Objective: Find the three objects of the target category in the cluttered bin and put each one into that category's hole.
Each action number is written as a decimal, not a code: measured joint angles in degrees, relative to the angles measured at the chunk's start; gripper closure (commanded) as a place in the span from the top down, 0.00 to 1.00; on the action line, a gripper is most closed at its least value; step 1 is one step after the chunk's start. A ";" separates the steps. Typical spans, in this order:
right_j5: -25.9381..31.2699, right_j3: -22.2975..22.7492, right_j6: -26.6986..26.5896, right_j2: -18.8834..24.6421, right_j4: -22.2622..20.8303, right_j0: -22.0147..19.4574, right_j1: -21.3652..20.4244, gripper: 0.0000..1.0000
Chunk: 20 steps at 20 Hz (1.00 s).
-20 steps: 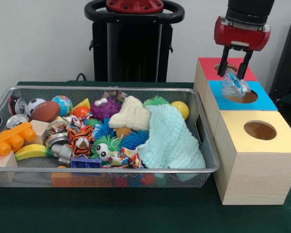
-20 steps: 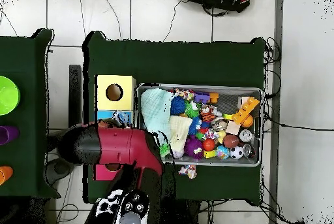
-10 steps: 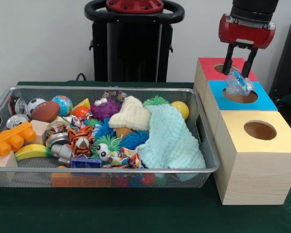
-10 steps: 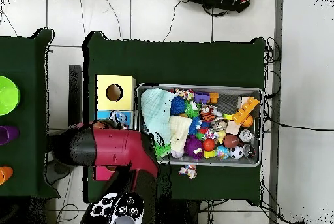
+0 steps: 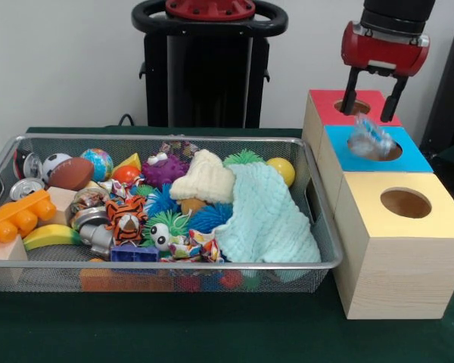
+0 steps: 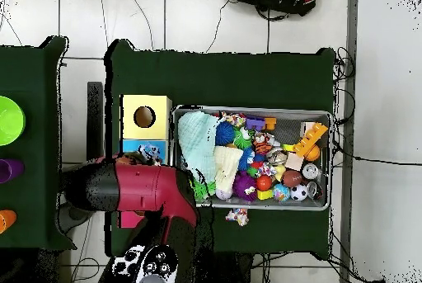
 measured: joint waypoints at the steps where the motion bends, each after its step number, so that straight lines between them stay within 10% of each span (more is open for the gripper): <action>1: 0.01 0.01 0.00 -0.05 -0.01 0.03 0.02 1.00; 20: 0.00 0.00 0.00 -0.08 0.58 -0.78 0.73 1.00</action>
